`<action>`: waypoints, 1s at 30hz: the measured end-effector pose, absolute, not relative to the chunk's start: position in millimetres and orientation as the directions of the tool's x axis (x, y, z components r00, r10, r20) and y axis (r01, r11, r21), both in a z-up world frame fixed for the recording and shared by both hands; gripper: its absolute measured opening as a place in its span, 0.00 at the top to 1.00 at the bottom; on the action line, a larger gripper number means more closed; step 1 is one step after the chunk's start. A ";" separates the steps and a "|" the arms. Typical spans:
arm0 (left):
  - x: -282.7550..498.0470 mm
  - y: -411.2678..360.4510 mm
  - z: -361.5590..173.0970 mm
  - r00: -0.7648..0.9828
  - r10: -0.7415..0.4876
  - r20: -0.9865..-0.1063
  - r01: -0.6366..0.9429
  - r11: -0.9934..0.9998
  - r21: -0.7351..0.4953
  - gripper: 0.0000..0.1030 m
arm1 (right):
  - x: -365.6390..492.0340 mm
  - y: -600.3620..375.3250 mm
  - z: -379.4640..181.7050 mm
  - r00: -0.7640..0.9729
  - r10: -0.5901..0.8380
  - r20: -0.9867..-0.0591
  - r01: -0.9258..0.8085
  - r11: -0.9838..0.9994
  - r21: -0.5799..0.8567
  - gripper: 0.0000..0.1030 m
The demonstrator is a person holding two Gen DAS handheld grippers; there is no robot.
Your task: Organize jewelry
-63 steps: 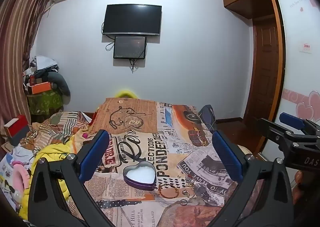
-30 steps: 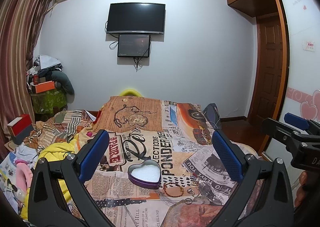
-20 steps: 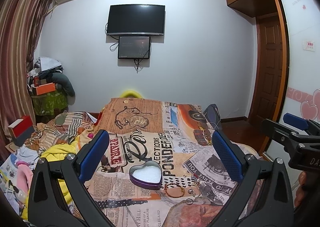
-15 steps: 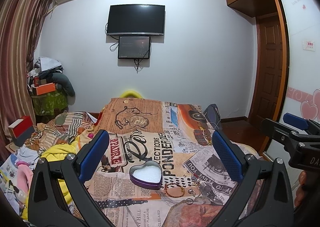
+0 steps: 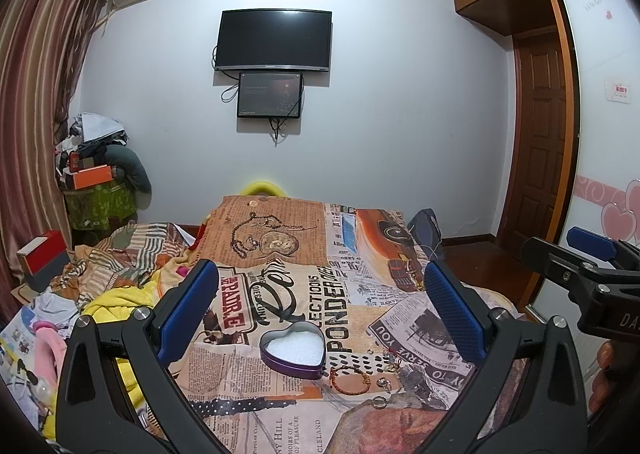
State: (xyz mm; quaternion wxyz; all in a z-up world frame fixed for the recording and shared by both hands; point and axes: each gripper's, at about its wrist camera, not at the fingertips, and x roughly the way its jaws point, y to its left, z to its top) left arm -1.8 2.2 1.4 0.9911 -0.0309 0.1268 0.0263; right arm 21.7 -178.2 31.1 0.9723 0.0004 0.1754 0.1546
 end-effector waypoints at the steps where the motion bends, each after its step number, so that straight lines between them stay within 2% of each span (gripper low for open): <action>1: -1.8 2.2 1.5 0.966 0.044 -0.253 -0.060 0.997 -0.055 0.00 | 22.2 -178.5 31.1 0.890 0.301 -0.342 -0.301 0.952 0.054 0.00; 22: 1.8 5.2 0.2 0.964 0.047 -0.262 -0.063 0.997 -0.053 0.00 | 30.8 -177.3 22.0 0.879 0.303 -0.369 -0.304 0.951 0.058 0.00; 30: 23.4 13.6 -17.2 0.942 0.039 -0.333 -0.067 0.995 -0.072 0.00 | 46.8 -176.5 2.8 0.850 0.297 -0.434 -0.302 0.951 0.060 0.00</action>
